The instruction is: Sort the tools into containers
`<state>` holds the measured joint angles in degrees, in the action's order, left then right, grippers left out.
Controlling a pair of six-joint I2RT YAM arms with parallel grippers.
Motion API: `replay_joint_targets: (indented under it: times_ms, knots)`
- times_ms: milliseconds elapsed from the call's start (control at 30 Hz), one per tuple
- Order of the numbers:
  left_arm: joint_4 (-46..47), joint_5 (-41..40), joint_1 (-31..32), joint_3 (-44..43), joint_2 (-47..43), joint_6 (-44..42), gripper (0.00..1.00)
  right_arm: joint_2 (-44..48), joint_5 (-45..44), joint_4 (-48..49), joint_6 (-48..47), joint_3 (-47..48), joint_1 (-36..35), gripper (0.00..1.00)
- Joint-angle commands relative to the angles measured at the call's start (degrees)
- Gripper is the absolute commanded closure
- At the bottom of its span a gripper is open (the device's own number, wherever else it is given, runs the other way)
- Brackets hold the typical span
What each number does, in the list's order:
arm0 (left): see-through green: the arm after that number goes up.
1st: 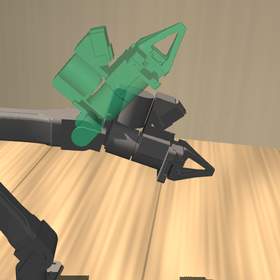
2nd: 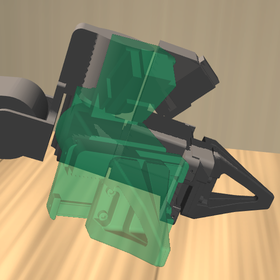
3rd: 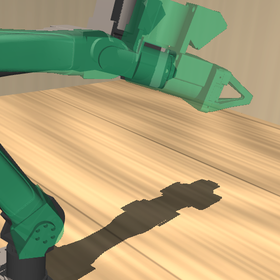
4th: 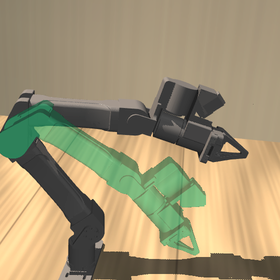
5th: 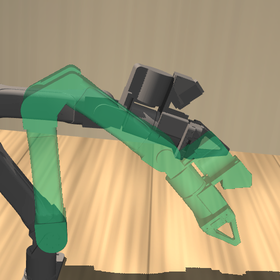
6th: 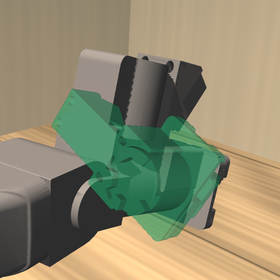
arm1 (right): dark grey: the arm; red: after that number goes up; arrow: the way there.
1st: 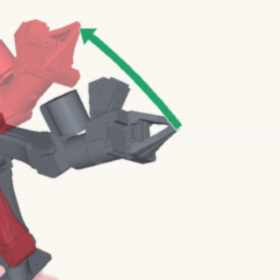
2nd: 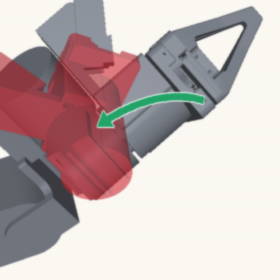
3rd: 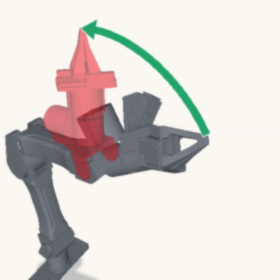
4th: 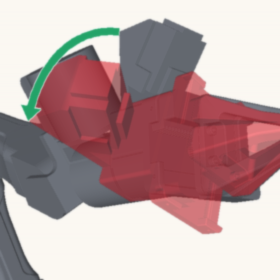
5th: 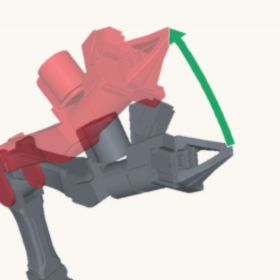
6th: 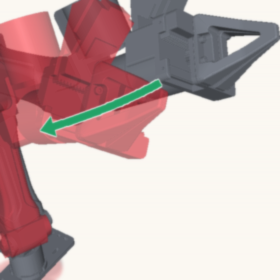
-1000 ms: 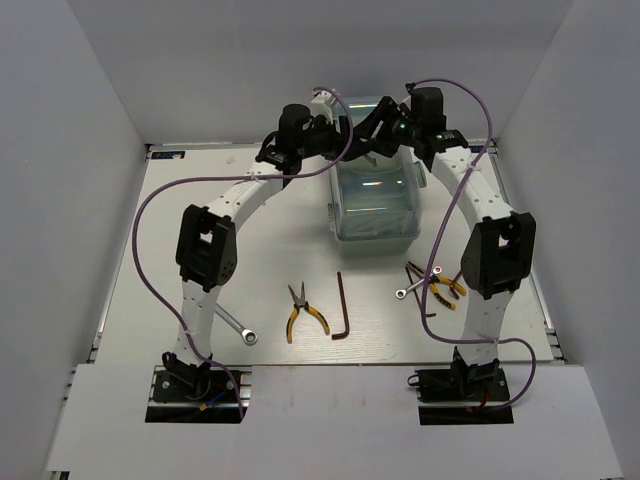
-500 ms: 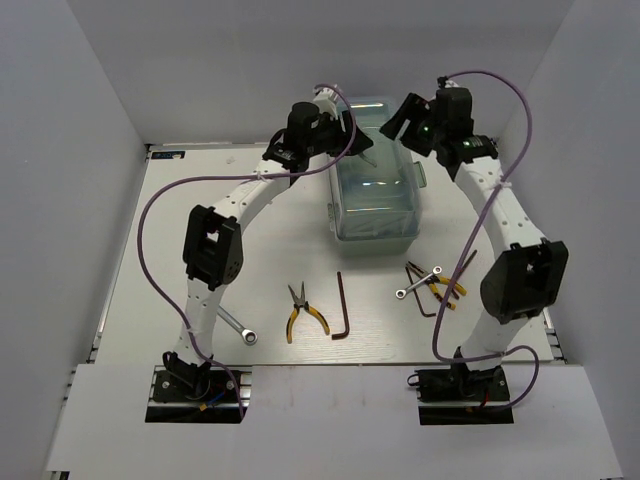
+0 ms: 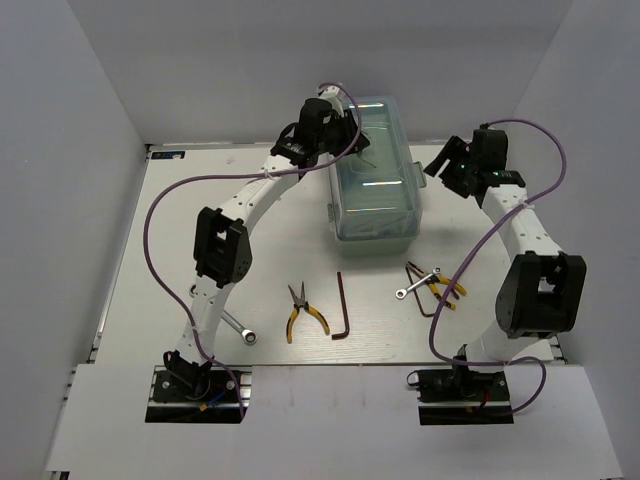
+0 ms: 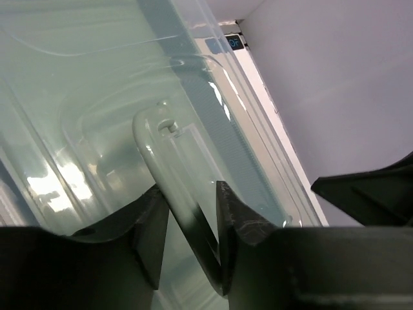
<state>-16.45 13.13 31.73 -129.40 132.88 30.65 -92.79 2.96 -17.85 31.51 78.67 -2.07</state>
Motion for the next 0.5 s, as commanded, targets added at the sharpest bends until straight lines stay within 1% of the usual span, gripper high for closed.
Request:
replay_joint_targets:
  times_ms: [0,33,133,167,200,333,467]
  knots:
    - [-8.16,-1.35,0.53,-0.76,1.41,-0.68,0.63,4.28,3.27,2.73,0.57,-1.76,1.18,0.25]
    - [-8.77,-1.35,1.05,-0.76,1.42,-0.68,0.74,4.46,3.71,2.73,0.57,-2.73,1.45,0.25]
    - [-8.78,-0.21,1.06,-1.47,1.94,-0.68,0.87,5.34,4.51,3.25,0.57,-5.02,1.36,0.25]
    - [-8.08,-0.21,1.06,-1.99,1.94,-0.68,0.97,5.52,5.12,3.17,0.66,-5.46,3.19,0.25]
    - [-8.07,-0.21,1.06,-1.99,1.94,0.10,1.00,5.95,5.30,3.34,0.92,-7.03,3.47,0.25]
    - [-5.35,-0.73,1.06,-3.22,0.71,1.87,1.00,7.18,7.58,4.22,1.80,-9.76,4.96,0.25]
    - [-3.34,-1.44,1.06,-3.75,-1.83,4.05,1.00,8.24,10.13,5.80,1.63,-12.31,6.63,0.21]
